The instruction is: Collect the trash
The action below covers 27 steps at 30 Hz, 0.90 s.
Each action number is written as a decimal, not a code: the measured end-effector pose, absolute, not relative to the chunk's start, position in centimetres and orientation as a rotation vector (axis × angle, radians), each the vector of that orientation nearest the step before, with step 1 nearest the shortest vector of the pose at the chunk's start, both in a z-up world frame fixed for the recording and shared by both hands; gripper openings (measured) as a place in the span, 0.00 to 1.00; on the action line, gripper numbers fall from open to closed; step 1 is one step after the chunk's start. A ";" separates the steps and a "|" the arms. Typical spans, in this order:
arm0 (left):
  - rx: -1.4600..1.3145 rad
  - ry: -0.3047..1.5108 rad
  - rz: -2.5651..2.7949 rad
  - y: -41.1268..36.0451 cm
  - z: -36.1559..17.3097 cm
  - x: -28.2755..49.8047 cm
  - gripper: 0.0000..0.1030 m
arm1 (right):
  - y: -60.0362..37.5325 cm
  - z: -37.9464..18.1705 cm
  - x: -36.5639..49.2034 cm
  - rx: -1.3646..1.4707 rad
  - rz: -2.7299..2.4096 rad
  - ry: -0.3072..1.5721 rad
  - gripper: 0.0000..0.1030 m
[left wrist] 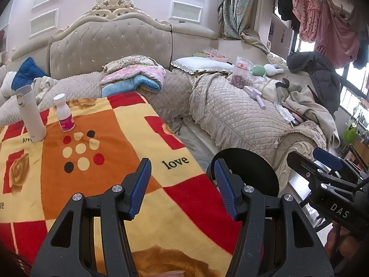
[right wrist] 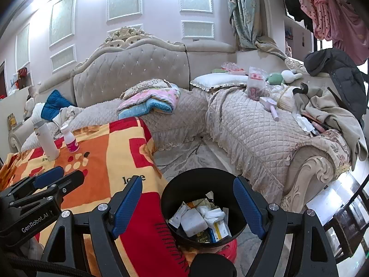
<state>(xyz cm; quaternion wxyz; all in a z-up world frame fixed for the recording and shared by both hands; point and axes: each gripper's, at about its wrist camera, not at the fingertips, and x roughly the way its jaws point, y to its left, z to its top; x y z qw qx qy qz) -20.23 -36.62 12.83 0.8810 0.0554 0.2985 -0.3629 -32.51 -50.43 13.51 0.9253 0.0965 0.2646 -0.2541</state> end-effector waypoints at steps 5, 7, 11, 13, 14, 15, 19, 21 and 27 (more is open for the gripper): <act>0.113 0.623 -0.758 -36.6 12.8 -20.2 0.54 | -50.5 13.5 -32.5 0.197 -0.520 0.545 0.77; 0.114 0.624 -0.759 -36.7 12.7 -20.2 0.54 | -50.5 13.5 -32.5 0.198 -0.520 0.547 0.77; 0.114 0.627 -0.760 -36.7 12.6 -20.3 0.54 | -50.7 13.3 -32.5 0.204 -0.520 0.552 0.77; 0.114 0.627 -0.759 -36.7 12.6 -20.3 0.54 | -50.7 13.3 -32.5 0.204 -0.520 0.552 0.77; 0.114 0.628 -0.760 -36.7 12.6 -20.3 0.54 | -50.7 13.3 -32.5 0.203 -0.520 0.552 0.77; 0.114 0.628 -0.760 -36.7 12.6 -20.4 0.54 | -50.7 13.3 -32.5 0.202 -0.520 0.552 0.77; 0.115 0.626 -0.759 -36.7 12.6 -20.4 0.54 | -50.7 13.3 -32.5 0.205 -0.519 0.554 0.77; 0.114 0.627 -0.759 -36.7 12.6 -20.3 0.54 | -50.8 13.2 -32.5 0.205 -0.516 0.555 0.77; 0.112 0.633 -0.759 -36.8 12.4 -20.6 0.54 | -50.8 13.1 -32.5 0.201 -0.516 0.564 0.77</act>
